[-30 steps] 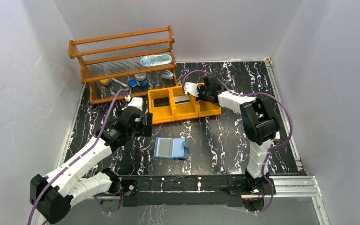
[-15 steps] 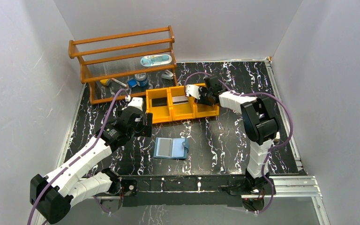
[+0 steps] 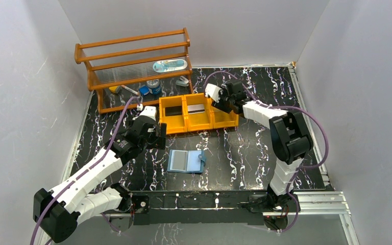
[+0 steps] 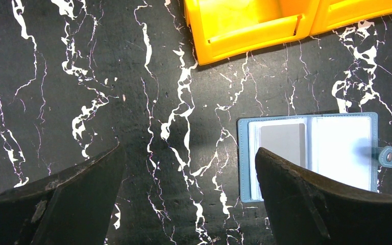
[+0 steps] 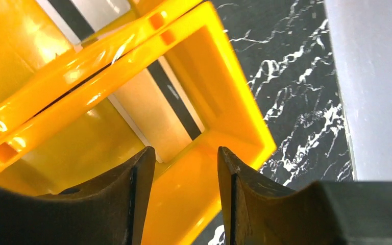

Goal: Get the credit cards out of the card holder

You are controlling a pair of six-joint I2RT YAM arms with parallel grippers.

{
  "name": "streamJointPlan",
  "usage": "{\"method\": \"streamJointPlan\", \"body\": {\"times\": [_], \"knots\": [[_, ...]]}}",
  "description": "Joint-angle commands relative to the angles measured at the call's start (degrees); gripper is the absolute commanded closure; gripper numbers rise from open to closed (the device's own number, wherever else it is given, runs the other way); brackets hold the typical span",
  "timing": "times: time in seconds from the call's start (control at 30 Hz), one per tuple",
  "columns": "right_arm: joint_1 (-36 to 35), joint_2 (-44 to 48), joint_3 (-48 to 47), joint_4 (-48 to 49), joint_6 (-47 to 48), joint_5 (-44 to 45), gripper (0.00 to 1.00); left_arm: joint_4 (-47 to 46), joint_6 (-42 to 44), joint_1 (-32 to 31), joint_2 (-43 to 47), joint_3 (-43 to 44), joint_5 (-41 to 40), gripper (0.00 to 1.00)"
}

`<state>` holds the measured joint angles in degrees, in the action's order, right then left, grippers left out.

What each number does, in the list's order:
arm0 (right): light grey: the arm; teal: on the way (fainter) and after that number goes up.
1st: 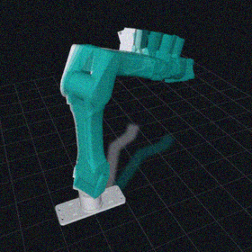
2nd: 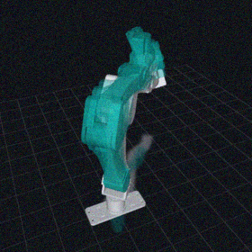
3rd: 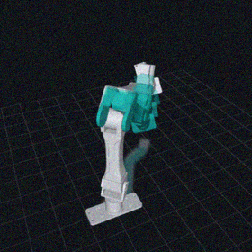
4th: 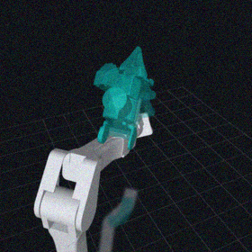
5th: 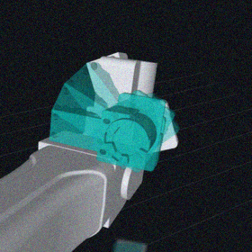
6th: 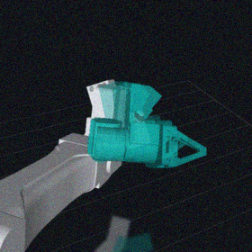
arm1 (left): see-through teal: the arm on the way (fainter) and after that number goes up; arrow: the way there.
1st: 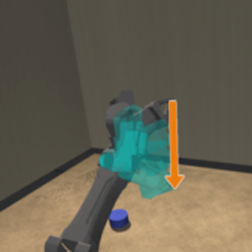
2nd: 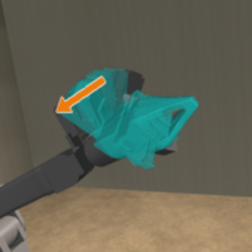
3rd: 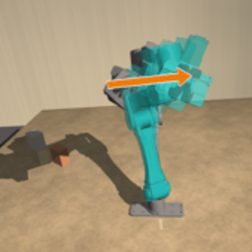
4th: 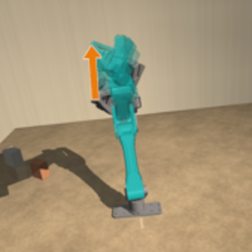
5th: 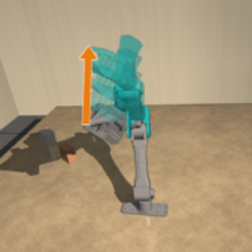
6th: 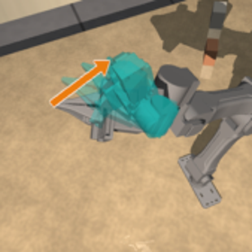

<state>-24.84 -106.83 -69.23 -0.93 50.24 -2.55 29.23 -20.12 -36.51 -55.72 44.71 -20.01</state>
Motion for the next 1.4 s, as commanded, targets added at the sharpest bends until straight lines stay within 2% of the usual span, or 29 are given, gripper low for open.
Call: {"method": "streamJointPlan", "body": {"times": [0.0,0.2,0.27,0.33,0.37,0.43,0.5,0.57,0.63,0.77,0.9,1.03,1.17,1.27,1.33,1.37], "knots": [[0.2,7.7,1.5,7.8,-13.0,-1.3,0.43,0.7,0.5,0.0,0.5,0.9,-0.1,0.02],[0.1,18.3,9.0,13.7,-36.9,-3.8,0.43,0.7,0.4,0.0,0.3,1.0,0.0,0.02],[0.2,20.6,9.4,11.7,-47.6,-3.8,0.4,0.7,0.4,0.1,0.2,1.0,0.2,0.02],[0.2,22.2,9.7,8.0,-60.7,-5.5,0.29,0.7,0.4,0.1,0.1,1.0,0.2,0.02],[0.1,22.6,9.6,5.7,-65.2,-6.6,0.24,0.7,0.4,0.0,0.0,1.0,0.1,0.02],[0.2,23.0,9.1,1.1,-70.9,-10.3,0.2,0.6,0.2,0.1,0.2,0.9,0.2,0.02],[0.1,24.3,11.3,2.1,-78.1,-13.3,0.13,0.6,0.3,0.0,0.1,1.0,0.4,0.02],[0.1,26.9,15.9,6.5,-86.5,-14.2,0.14,0.7,0.2,0.1,0.2,1.0,0.4,0.02],[-0.7,29.8,20.0,8.9,-90.5,-13.1,0.16,0.7,0.1,0.1,0.3,0.9,0.1,0.02],[-6.5,34.7,22.6,6.4,-94.5,-4.0,0.16,0.8,-0.1,0.1,1.0,0.9,-1.6,0.02],[-18.9,36.2,22.4,0.2,-98.4,14.0,0.18,1.1,-1.8,0.1,1.7,0.9,-5.0,0.02],[-29.8,33.7,21.4,-1.9,-102.2,28.1,0.2,2.8,-5.4,0.2,1.3,1.6,-9.9,0.02],[-38.6,28.4,16.4,-7.9,-104.2,39.8,0.22,4.1,-7.8,0.4,1.1,2.2,-14.0,0.02],[-43.7,24.0,9.9,-18.6,-107.6,49.0,0.19,4.4,-9.1,0.7,1.4,2.1,-16.2,0.02],[-44.5,22.8,8.2,-23.5,-110.1,52.2,0.17,4.8,-9.5,0.8,1.5,1.8,-17.6,0.02],[-44.5,23.1,8.7,-23.1,-110.5,52.4,0.11,5.1,-9.8,0.8,1.6,1.8,-18.0,0.02]]}}
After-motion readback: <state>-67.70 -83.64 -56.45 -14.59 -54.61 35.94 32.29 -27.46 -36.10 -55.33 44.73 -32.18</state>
